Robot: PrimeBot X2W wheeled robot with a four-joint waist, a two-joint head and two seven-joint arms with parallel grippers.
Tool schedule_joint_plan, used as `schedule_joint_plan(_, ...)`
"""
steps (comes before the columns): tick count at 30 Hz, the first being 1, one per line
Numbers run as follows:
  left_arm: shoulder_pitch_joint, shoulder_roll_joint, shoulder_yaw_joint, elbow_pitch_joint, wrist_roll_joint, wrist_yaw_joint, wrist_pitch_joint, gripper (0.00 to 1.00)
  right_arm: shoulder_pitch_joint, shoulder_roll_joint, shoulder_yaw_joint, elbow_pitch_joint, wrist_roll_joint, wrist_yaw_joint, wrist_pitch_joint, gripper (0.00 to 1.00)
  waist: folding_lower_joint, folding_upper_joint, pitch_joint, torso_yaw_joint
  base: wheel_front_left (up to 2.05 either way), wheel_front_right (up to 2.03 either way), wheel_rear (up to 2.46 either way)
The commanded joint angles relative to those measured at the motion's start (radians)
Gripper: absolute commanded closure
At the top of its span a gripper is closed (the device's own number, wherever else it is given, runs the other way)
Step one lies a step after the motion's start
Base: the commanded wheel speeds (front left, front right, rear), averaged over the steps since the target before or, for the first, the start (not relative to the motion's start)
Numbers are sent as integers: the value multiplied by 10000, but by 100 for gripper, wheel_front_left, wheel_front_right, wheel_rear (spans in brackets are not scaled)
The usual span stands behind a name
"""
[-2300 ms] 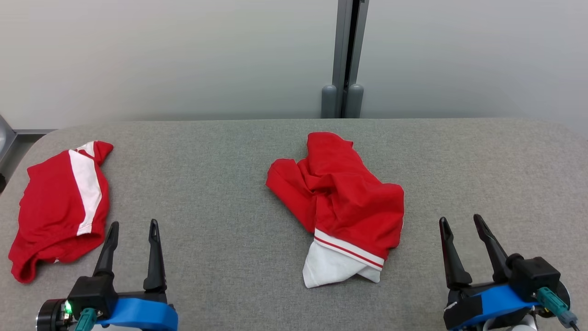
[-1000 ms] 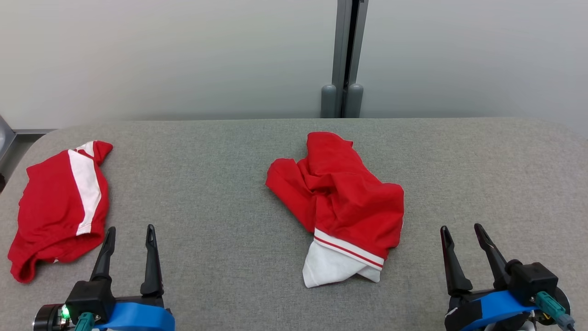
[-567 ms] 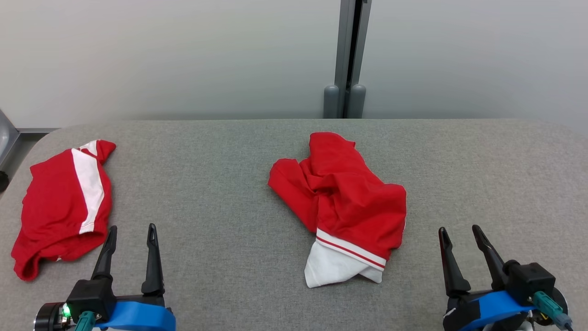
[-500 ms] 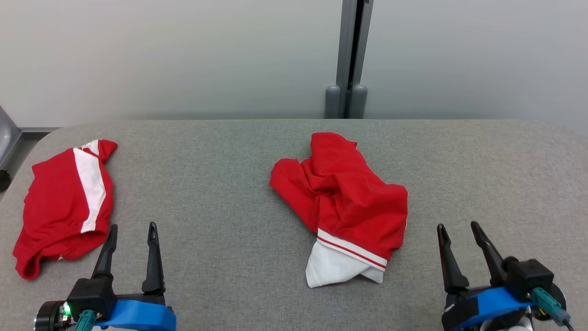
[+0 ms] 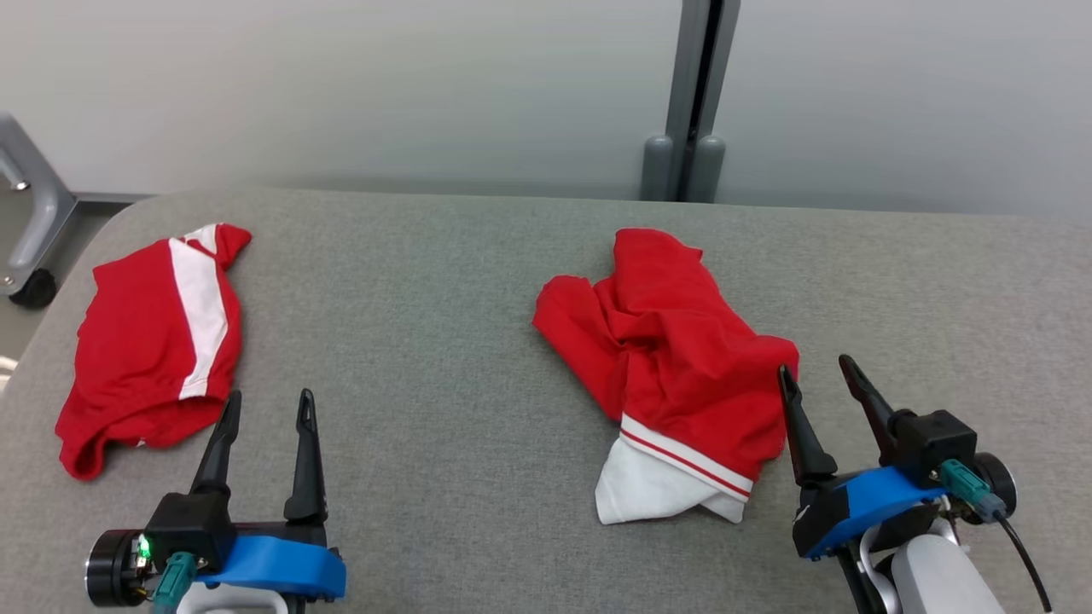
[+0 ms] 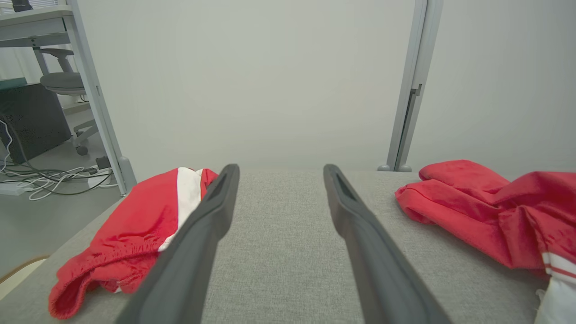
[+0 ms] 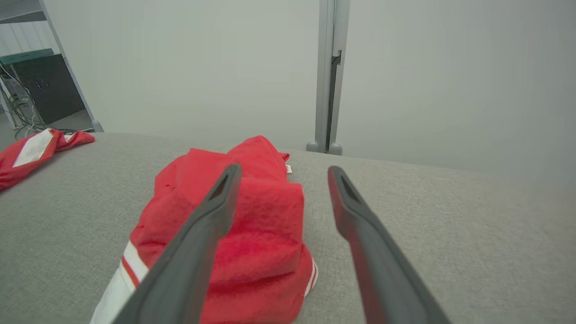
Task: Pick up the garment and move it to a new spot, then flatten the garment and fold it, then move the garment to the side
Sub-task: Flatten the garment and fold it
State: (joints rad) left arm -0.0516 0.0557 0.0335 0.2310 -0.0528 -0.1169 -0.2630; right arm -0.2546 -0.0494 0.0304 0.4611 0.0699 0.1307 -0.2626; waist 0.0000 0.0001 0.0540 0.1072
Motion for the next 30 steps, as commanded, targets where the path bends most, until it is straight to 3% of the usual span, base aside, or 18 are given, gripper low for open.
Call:
schedule_joint_plan(1,-210,-8,-28,-2,-50,-59,-27,0,-120,-21,-23,243,-61,1,-35,0,0,-1,127,137,0,0,0)
schedule_joint_plan(15,-780,-38,-320,28,-121,-82,-27,0,-1056,-287,-633,3833,-236,1,-35,0,0,-1,841,941,0,0,0)
schedule_joint_plan(22,-837,-52,-434,89,-160,-75,-27,0,-1334,-123,-644,5195,-93,3,1,0,0,-1,788,1091,0,0,0)
schedule_joint_plan(23,-828,-53,-432,96,-153,-75,-27,0,-1344,-98,-582,5362,-8,3,28,5,0,-1,775,1084,0,0,0)
schedule_joint_plan(24,-813,-54,-429,98,-143,-73,-27,0,-1354,-70,-528,5488,84,3,38,74,0,-1,761,1067,0,0,0)
schedule_joint_plan(25,-793,-55,-421,104,-143,-65,-27,0,-1389,-50,-469,5559,134,3,38,100,0,-1,746,1038,0,0,0)
schedule_joint_plan(30,-660,-54,-422,125,-133,-24,-27,0,-1369,-129,-352,5348,490,-2,21,100,0,-1,598,797,0,0,0)
